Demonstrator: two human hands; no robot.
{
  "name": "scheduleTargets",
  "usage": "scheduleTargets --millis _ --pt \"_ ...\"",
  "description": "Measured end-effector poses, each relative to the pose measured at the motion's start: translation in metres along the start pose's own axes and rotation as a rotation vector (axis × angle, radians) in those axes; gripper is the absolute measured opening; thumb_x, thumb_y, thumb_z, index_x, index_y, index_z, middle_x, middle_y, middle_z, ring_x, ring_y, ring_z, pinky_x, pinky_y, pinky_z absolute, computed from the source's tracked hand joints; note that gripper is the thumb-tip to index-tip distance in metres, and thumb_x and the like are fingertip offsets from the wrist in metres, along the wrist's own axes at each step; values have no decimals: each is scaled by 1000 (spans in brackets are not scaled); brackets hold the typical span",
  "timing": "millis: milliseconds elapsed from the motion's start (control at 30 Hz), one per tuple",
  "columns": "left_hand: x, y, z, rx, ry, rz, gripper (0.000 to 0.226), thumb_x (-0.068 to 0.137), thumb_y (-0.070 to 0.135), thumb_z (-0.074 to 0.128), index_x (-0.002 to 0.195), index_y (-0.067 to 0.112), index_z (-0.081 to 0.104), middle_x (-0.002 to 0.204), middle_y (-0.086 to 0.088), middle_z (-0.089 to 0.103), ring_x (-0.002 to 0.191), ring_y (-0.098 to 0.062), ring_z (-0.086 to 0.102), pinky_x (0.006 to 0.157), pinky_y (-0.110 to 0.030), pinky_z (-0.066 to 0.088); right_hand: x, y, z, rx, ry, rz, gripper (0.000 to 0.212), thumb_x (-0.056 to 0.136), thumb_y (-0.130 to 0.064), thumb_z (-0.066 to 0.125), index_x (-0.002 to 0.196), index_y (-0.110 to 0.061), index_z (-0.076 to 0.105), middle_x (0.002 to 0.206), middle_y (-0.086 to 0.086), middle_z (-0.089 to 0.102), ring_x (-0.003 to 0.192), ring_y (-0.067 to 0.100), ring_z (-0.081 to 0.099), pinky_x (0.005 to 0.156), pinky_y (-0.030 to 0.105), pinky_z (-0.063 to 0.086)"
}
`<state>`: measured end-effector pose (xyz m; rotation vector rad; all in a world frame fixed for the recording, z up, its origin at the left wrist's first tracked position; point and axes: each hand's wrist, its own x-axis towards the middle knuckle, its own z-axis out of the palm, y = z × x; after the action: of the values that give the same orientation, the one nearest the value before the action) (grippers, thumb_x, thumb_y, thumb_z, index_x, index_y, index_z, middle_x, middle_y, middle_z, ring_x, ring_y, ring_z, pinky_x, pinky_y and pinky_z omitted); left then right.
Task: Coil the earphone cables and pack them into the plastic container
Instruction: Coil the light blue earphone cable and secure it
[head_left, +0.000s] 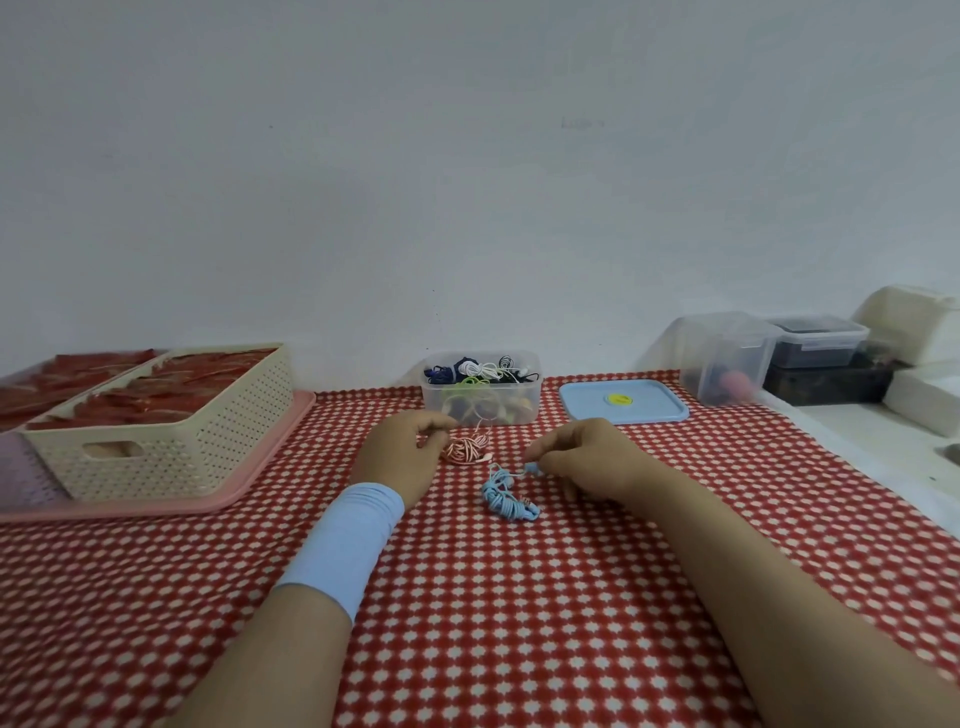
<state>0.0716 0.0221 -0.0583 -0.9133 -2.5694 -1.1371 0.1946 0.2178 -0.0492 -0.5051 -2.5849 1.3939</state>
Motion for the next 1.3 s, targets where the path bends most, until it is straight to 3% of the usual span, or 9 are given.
scheduleTargets --millis 100,267,467,600,700,800,900,1033,1300 --pt "-5 9 -1 72 -133 41 21 95 39 57 89 28 74 94 13 69 88 -10 61 81 -27 49 2 -2 5 -197 -1 -69 19 94 -15 65 102 -24 80 84 -10 74 59 2 62 62 14 49" --pt "-9 35 -1 340 -392 2 50 70 79 59 81 31 69 84 14 66 81 -7 61 78 -32 54 0 -5 9 -364 -15 -152 26 94 -18 64 113 -27 77 115 -5 74 100 6 63 87 20 45" --pt "-8 33 -2 93 -457 -64 30 73 48 79 96 30 73 95 12 69 90 -5 64 88 -28 52 0 -11 16 -360 -18 -198 33 104 -24 50 133 -23 66 140 -2 62 126 14 56 108 31 40" --pt "-8 31 -2 -52 -432 -61 19 79 22 80 96 25 74 88 9 72 83 -5 68 83 -26 57 1 -12 16 -324 -69 -236 35 99 -25 61 134 -25 66 123 -4 69 106 9 63 99 27 49" --pt "-5 35 -7 -180 -402 -88 20 80 10 78 98 18 73 87 4 72 79 -13 72 67 -27 61 4 -13 11 -279 -60 -239 20 95 -19 69 111 -27 78 92 -6 77 75 5 67 72 18 54" --pt "11 40 -14 -226 -345 -65 18 81 9 77 95 18 72 86 2 72 72 -17 73 64 -31 62 9 -26 1 -178 -34 -213 16 93 -14 70 89 -26 81 76 1 77 57 3 61 54 22 53" --pt "34 48 -26 -290 -234 -42 16 81 11 78 90 22 72 85 4 72 69 -16 73 63 -28 61 22 -47 -12 -66 19 -181 13 92 -11 69 84 -16 78 77 7 75 64 12 67 57 31 58" --pt "73 57 -45 -250 -146 44 20 80 19 79 98 25 73 91 13 71 85 -5 68 80 -20 55 51 -78 -28 12 81 -154 11 95 -13 67 92 -7 76 84 10 76 67 15 73 52 30 59" --pt "138 45 -43 -318 -243 -88 28 85 8 72 111 15 68 95 -6 75 81 -18 74 86 -37 59 122 -100 -28 227 156 -65 10 95 -4 64 96 0 73 78 17 76 62 24 70 66 34 64"
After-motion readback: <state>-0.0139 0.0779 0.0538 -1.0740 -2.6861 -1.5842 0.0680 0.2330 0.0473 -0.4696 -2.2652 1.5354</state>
